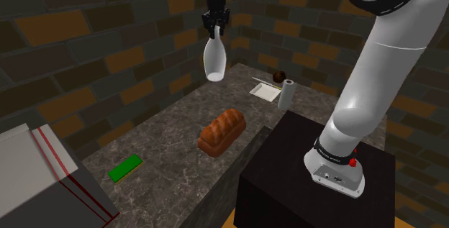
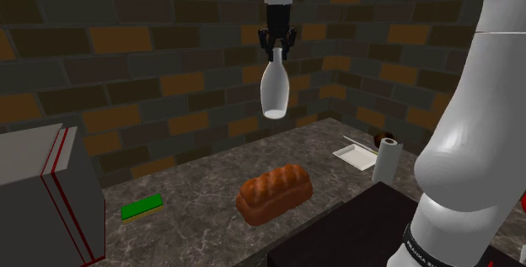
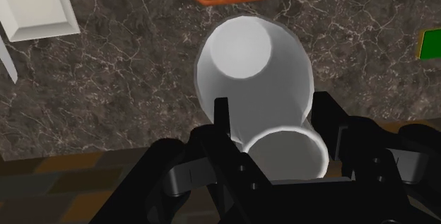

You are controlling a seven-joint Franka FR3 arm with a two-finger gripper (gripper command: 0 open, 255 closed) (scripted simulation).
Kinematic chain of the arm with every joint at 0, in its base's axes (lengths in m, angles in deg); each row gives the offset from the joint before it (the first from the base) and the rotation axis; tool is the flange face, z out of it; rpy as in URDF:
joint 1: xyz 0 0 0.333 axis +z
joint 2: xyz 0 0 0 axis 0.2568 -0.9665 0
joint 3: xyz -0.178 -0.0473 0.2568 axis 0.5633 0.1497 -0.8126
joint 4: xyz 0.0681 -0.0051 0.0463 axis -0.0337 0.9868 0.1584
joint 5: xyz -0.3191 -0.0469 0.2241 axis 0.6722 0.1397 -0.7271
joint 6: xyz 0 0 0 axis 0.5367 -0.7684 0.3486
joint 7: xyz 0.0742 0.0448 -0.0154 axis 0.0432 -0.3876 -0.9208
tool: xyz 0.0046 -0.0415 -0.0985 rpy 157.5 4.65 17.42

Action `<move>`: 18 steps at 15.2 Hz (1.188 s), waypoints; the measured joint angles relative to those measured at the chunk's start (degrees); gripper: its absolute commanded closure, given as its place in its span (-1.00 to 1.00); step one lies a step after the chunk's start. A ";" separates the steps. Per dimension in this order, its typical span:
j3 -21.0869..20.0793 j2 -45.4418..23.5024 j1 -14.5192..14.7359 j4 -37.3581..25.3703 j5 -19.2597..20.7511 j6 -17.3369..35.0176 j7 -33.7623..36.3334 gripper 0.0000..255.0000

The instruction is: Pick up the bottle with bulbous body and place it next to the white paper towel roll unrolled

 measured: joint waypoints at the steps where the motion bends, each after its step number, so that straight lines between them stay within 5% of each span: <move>1: 0.38 1.75 -0.42 2.41 -0.10 0.71 -0.80 1.00; 18: 11.74 25.56 -8.87 27.24 3.09 2.29 -19.43 1.00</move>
